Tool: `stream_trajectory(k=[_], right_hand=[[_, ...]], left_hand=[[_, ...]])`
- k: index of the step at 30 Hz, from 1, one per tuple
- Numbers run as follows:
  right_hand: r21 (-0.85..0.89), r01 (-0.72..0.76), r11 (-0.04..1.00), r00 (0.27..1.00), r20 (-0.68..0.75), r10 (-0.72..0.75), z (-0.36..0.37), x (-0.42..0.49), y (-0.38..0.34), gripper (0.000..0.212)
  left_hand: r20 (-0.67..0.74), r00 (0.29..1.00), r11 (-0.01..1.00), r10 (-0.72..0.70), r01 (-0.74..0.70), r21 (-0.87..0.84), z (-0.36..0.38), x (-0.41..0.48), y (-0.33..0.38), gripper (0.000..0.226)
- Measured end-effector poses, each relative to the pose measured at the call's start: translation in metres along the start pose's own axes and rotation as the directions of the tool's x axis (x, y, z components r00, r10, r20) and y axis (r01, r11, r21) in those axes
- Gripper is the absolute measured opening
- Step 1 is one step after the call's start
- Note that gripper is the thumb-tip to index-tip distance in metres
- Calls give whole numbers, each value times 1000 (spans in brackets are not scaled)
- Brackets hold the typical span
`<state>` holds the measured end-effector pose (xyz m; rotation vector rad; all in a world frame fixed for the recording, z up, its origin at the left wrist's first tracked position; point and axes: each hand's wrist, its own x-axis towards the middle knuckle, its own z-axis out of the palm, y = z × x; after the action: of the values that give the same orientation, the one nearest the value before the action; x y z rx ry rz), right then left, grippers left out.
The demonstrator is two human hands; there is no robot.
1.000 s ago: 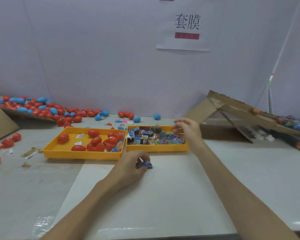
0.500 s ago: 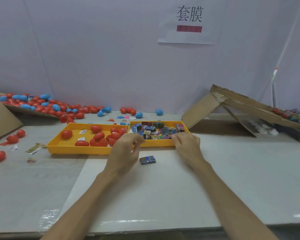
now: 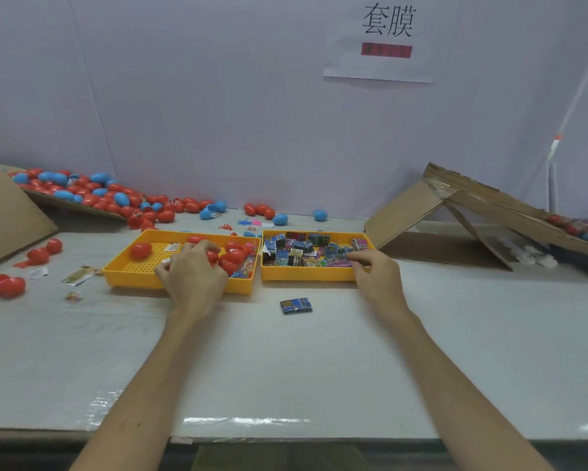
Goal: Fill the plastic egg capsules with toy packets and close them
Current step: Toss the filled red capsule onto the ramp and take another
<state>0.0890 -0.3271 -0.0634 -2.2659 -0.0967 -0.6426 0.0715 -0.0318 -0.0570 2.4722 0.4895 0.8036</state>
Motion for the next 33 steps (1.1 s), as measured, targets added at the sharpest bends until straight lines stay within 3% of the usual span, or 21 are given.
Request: stream_trajectory(k=[10, 16, 24, 33], right_hand=[[70, -67, 995, 997, -43, 70, -2, 4, 2, 35], [152, -28, 988, 987, -150, 51, -5, 1, -1, 26], [271, -32, 962, 986, -152, 76, -4, -1, -7, 41], [218, 2, 976, 989, -142, 30, -2, 0, -8, 35]], left_hand=[[-23, 999, 951, 29, -35, -306, -1, 3, 1, 29], [-3, 999, 921, 49, -47, -386, -4, 1, 1, 30], [-2, 999, 915, 47, -44, -402, 1, 2, 1, 25], [33, 999, 956, 10, 0, -293, 1, 5, -6, 28]])
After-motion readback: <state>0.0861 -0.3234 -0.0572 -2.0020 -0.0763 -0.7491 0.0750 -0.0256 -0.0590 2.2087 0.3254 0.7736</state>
